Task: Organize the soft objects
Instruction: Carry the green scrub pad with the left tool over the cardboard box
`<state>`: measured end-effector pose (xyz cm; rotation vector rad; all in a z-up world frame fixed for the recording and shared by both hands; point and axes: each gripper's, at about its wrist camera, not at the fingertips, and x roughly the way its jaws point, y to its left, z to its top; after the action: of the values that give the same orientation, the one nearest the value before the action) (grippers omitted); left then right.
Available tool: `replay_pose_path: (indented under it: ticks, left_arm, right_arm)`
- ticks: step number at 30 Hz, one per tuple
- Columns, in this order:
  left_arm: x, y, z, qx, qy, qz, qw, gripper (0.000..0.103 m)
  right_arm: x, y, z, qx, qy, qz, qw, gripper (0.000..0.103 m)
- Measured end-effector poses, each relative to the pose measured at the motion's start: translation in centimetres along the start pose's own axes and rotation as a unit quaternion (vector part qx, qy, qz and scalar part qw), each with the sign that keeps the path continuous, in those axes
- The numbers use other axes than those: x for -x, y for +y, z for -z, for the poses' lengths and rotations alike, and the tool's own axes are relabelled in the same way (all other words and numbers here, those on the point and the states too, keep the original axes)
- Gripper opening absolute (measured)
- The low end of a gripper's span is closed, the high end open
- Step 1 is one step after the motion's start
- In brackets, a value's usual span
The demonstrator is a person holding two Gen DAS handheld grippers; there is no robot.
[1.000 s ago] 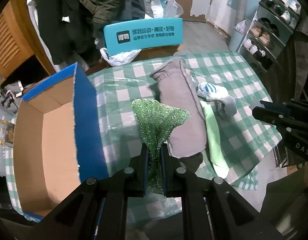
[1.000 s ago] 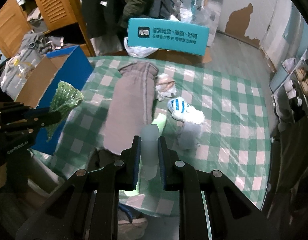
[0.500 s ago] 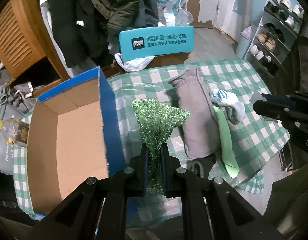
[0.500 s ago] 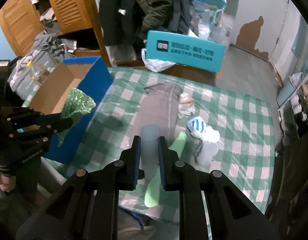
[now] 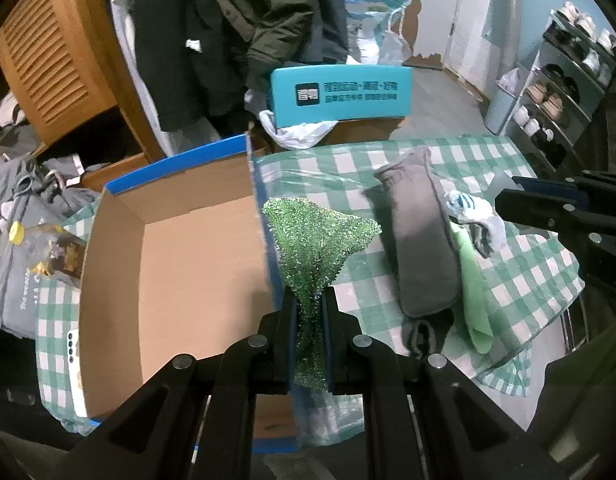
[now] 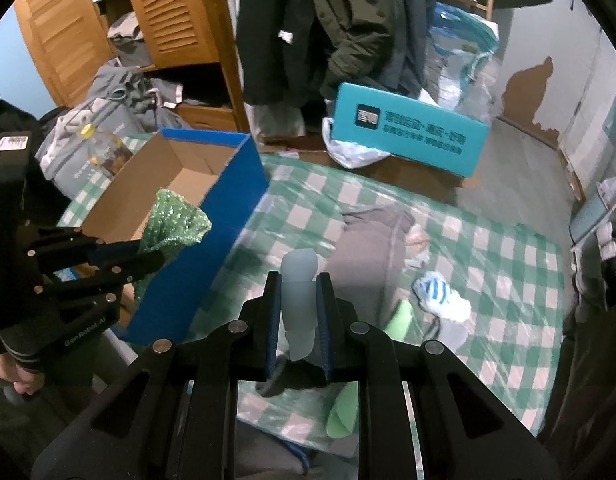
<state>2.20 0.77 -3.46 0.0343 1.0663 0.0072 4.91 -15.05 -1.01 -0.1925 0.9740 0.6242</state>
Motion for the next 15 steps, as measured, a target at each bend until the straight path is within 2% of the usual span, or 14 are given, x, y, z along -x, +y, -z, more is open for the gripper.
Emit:
replay_pose_path:
  ticks: [15]
  left_arm:
    - [0.7, 5.2, 1.2, 0.045, -0.005, -0.019, 0.9988, 0.011]
  right_arm:
    - [-1.7, 5.0, -2.9, 0.035, 0.002, -0.027, 0.999, 0.016]
